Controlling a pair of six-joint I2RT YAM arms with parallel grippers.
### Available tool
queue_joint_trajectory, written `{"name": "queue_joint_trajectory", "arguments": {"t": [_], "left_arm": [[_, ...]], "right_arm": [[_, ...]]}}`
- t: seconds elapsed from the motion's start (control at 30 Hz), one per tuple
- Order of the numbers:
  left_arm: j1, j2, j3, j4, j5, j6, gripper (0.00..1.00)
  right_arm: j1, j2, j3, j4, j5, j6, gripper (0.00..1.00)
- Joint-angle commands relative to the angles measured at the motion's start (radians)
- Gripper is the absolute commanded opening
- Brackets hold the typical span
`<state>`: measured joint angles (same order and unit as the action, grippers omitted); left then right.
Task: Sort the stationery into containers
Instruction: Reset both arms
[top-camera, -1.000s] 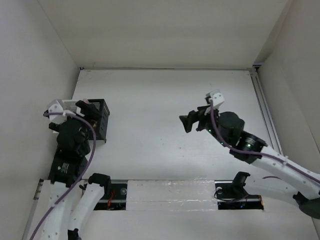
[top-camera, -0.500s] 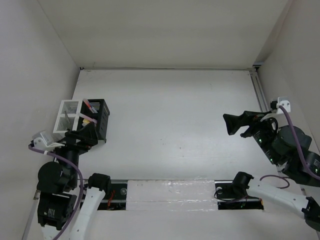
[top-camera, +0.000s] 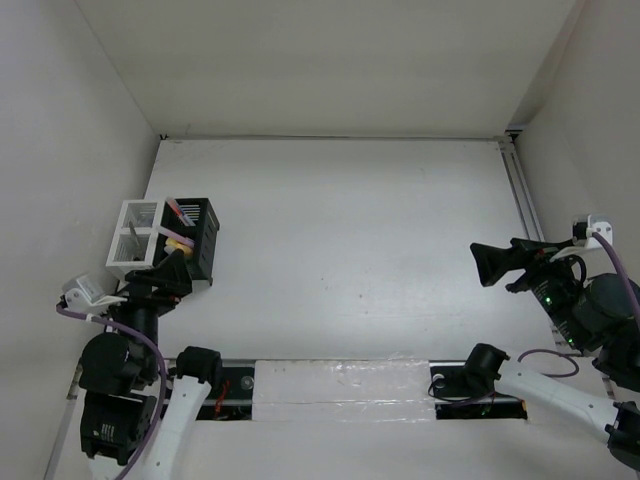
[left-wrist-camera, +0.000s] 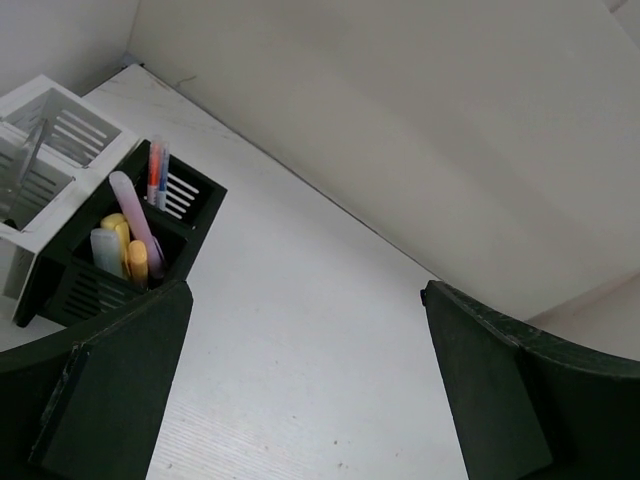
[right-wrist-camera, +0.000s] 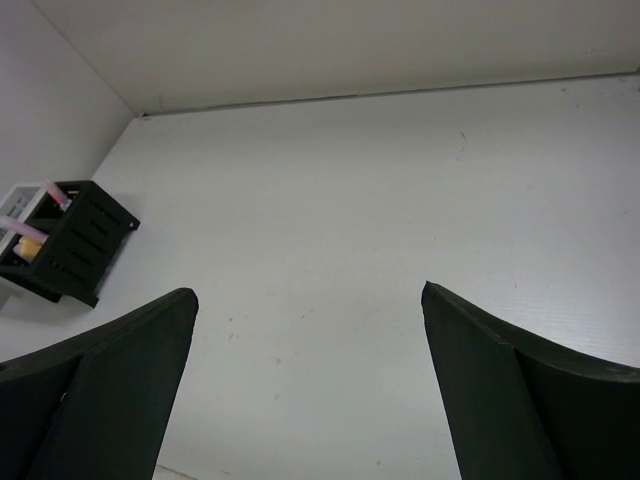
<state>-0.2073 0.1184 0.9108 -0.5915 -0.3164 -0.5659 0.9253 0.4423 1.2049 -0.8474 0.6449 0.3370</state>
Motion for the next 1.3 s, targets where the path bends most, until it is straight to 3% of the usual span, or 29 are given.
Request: {"name": "queue_joint_trajectory", "arguments": {"t": [0.0, 0.4, 1.27], "left_arm": [[0.000, -0.013, 0.010, -0.007, -0.076, -0.048, 1.00], [-0.009, -0.131, 0.099, -0.154, -0.308, -0.180, 1.00], [-0.009, -0.161, 0.054, -0.169, -0.345, -0.256, 1.00]], "right_arm": [[0.009, 0.001, 0.027, -0.018, 0.025, 0.010, 1.00], [0.009, -0.008, 0.027, -0.036, 0.044, 0.010, 1.00], [0.009, -0.086, -0.018, -0.065, 0.055, 0.037, 1.00]]}}
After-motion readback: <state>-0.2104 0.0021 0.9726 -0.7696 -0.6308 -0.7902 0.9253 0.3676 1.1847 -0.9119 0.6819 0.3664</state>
